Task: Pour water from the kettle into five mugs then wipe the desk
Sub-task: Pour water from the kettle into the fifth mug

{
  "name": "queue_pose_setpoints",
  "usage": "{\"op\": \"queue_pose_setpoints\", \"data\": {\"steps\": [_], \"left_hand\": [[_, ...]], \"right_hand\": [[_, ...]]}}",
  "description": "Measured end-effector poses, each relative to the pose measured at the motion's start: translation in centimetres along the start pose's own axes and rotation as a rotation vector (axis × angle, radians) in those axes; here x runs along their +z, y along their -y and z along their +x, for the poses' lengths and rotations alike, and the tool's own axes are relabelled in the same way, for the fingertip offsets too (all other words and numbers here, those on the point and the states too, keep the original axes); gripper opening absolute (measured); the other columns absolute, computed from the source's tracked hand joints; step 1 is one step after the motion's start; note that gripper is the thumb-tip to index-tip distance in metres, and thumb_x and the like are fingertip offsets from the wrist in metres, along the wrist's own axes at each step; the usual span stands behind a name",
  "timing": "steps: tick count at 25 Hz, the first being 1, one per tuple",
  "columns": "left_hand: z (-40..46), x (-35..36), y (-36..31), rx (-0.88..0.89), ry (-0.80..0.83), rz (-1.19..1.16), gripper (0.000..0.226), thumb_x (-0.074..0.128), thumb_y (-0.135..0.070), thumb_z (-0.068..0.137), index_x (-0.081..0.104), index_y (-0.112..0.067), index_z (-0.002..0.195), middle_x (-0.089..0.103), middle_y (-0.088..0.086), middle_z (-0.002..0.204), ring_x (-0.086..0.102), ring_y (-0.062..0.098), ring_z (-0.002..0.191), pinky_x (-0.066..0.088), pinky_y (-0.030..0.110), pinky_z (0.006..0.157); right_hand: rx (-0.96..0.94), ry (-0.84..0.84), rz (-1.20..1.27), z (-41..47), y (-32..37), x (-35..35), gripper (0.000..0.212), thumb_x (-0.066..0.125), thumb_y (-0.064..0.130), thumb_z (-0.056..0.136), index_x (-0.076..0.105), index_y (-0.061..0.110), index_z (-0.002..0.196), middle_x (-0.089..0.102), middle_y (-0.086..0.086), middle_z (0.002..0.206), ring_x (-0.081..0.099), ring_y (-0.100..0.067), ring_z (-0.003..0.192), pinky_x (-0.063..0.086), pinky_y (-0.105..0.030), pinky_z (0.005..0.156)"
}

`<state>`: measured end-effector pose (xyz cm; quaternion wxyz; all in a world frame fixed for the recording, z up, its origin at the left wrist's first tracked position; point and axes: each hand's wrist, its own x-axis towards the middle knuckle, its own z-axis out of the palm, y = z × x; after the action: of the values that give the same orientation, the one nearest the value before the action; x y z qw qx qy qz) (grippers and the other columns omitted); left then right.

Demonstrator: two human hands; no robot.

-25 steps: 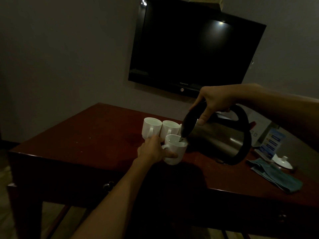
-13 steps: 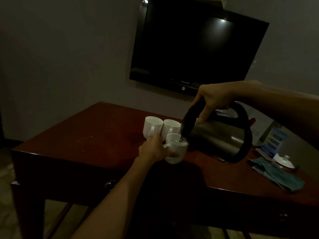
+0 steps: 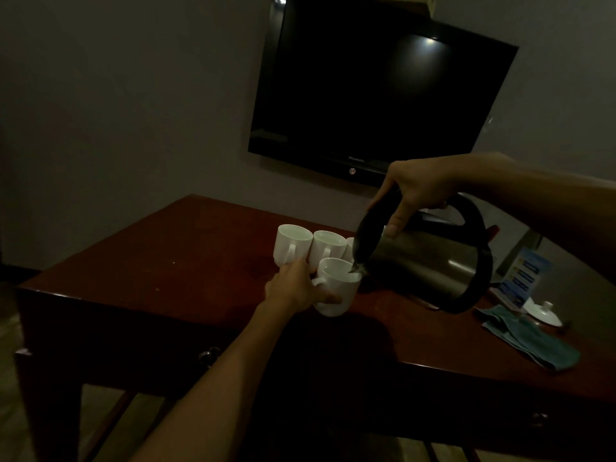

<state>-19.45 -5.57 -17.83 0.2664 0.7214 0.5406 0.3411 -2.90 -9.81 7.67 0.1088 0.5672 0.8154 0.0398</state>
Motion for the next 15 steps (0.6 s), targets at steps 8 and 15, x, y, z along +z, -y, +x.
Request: {"op": "queue_pose_setpoints", "data": {"steps": [8,15], "left_hand": [[0.0,0.0,-0.1,0.003,0.000,-0.008,0.059,0.086,-0.053,0.059,0.069,-0.021,0.106,0.072,-0.008,0.100,0.066,0.010,0.094,0.056,0.044,0.084],[0.0,0.1,-0.1,0.002,-0.011,-0.013,0.058,0.087,-0.052,0.060,0.069,-0.021,0.106,0.072,-0.008,0.100,0.067,0.010,0.093,0.057,0.044,0.082]], "right_hand": [[0.006,-0.004,-0.023,-0.1,-0.2,-1.0,0.060,0.081,0.026,0.077,0.061,0.017,0.133,0.057,0.013,0.074,0.050,0.018,0.039,0.033,-0.003,0.034],[-0.019,0.049,-0.007,-0.1,0.1,-1.8,0.077,0.080,0.049,0.056,0.064,0.027,0.128,0.068,0.012,0.106,0.060,-0.009,0.097,0.051,-0.026,0.079]]}}
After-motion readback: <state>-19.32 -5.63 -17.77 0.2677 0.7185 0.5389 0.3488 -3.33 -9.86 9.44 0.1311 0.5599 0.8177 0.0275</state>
